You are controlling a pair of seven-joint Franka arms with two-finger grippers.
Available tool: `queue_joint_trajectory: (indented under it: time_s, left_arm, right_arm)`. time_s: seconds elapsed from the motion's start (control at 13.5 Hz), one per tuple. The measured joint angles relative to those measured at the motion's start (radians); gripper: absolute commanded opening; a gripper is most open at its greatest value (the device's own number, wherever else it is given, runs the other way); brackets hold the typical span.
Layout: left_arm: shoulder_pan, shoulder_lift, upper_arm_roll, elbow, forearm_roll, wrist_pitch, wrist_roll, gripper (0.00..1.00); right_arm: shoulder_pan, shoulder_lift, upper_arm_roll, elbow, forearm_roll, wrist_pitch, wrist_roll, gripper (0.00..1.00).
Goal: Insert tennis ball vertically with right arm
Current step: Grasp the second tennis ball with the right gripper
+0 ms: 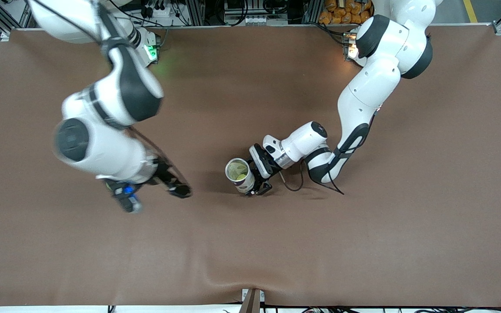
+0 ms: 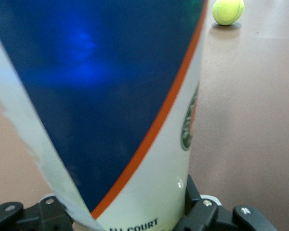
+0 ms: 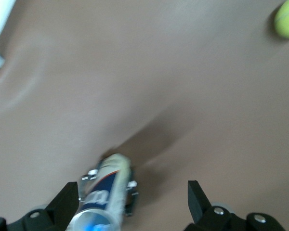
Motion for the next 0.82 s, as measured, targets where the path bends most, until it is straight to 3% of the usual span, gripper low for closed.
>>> queue_joint_trajectory:
  time_s: [0.3, 0.45, 0.82]
  left_arm:
    - [-0.001, 0.0, 0.0, 0.0, 0.0, 0.0, 0.0, 0.83]
    - [-0.002, 0.0, 0.0, 0.0, 0.0, 0.0, 0.0, 0.83]
    - [-0.002, 0.0, 0.0, 0.0, 0.0, 0.0, 0.0, 0.83]
  right_arm:
    - [-0.168, -0.002, -0.003, -0.052, -0.005, -0.12, -0.344, 1.0]
    - [-0.214, -0.001, -0.004, -0.117, -0.059, -0.118, -0.445, 1.0]
    - [-0.246, 0.001, -0.007, -0.324, -0.158, 0.065, -0.537, 1.0]
